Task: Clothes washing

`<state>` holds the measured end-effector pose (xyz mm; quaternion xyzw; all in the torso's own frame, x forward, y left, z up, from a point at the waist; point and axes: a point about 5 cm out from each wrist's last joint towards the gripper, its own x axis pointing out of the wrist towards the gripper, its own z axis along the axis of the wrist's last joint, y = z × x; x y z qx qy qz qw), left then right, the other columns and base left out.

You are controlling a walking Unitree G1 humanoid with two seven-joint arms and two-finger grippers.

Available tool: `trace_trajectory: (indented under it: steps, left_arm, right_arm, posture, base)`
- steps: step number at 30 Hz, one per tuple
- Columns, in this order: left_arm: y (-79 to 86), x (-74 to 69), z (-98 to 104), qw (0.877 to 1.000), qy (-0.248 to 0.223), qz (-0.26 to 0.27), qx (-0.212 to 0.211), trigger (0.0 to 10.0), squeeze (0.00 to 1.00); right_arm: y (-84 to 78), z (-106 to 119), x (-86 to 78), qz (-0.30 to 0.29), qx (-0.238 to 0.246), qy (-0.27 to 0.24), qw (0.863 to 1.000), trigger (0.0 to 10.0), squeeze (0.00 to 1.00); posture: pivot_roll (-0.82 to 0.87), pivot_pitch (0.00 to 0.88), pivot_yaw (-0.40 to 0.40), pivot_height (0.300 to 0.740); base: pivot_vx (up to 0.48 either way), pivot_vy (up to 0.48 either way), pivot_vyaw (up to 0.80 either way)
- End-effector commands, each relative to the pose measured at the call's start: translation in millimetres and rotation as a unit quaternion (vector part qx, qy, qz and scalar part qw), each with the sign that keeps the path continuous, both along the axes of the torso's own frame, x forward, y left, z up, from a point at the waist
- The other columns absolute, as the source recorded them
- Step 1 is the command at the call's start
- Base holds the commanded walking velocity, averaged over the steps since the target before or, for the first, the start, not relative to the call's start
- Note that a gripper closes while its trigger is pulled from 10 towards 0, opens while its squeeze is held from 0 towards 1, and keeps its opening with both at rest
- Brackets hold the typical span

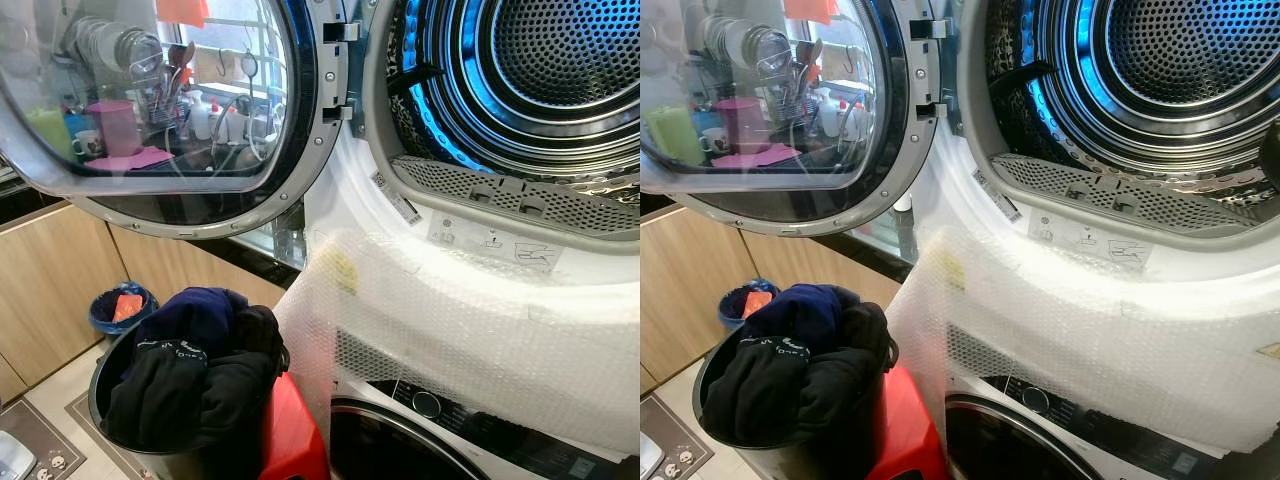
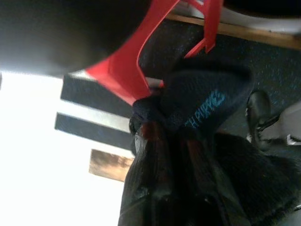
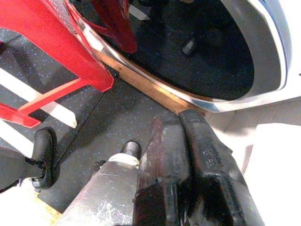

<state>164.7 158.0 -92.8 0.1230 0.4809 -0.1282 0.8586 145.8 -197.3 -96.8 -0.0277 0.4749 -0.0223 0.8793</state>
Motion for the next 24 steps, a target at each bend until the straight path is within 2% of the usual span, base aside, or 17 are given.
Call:
trace_trajectory:
  steps: [1, 5, 6, 7, 8, 12, 15, 24]
  left_arm:
    - [14.0, 0.2, 1, 0.99, -0.016, -0.127, 0.062, 10.0, 0.0]
    - [10.8, 6.4, 4, 0.98, -0.033, -0.178, 0.078, 10.0, 0.0]
    - [8.7, 10.8, 7, 0.97, -0.047, -0.219, 0.09, 10.0, 0.0]
    - [8.7, 10.8, 7, 0.97, -0.047, -0.219, 0.09, 10.0, 0.0]
    - [7.4, 14.8, 9, 0.959, -0.06, -0.255, 0.104, 10.0, 0.0]
    - [6.1, 24.5, 15, 0.94, -0.086, -0.308, 0.123, 10.0, 0.0]
    - [6.5, 31.0, 19, 0.937, -0.099, -0.312, 0.122, 10.0, 0.0]
    - [10.9, 34.6, 23, 0.942, -0.114, -0.295, 0.115, 10.0, 0.0]
  right_arm:
    - [-1.9, 3, 6.5, 0.002, -0.003, -0.012, 1.0, 10.0, 0.0]
    - [-4.1, 4, 7.4, 0.001, -0.004, -0.015, 1.0, 10.0, 0.0]
    - [-3.9, 5, 10.2, 0.002, -0.002, -0.023, 1.0, 10.0, 0.0]
    - [-3.9, 5, 10.2, 0.002, -0.002, -0.023, 1.0, 10.0, 0.0]
    - [-2.9, 7, 14.2, 0.003, 0.002, -0.032, 0.999, 10.0, 0.0]
    - [-1.1, 11, 23.6, 0.007, 0.01, -0.053, 0.999, 10.0, 0.0]
    - [-1.4, 12, 25.6, 0.009, 0.011, -0.057, 0.998, 10.0, 0.0]
    - [-4.3, 11, 21.3, 0.008, 0.009, -0.053, 0.999, 10.0, 0.0]
  posture:
    - [0.06, 0.0, -0.025, 0.74]
    - [0.07, 0.0, -0.024, 0.74]
    - [0.07, 0.0, -0.024, 0.74]
    - [0.07, 0.0, -0.024, 0.74]
    - [0.06, 0.0, -0.023, 0.74]
    - [0.06, 0.0, -0.022, 0.74]
    - [0.06, 0.0, -0.023, 0.74]
    - [0.07, 0.0, -0.028, 0.74]
  base:
    - [0.0, 0.0, 0.0]
    - [0.0, 0.0, 0.0]
    - [0.0, 0.0, 0.0]
    - [0.0, 0.0, 0.0]
    - [0.0, 0.0, 0.0]
    - [0.0, 0.0, 0.0]
    - [0.0, 0.0, 0.0]
    - [0.0, 0.0, 0.0]
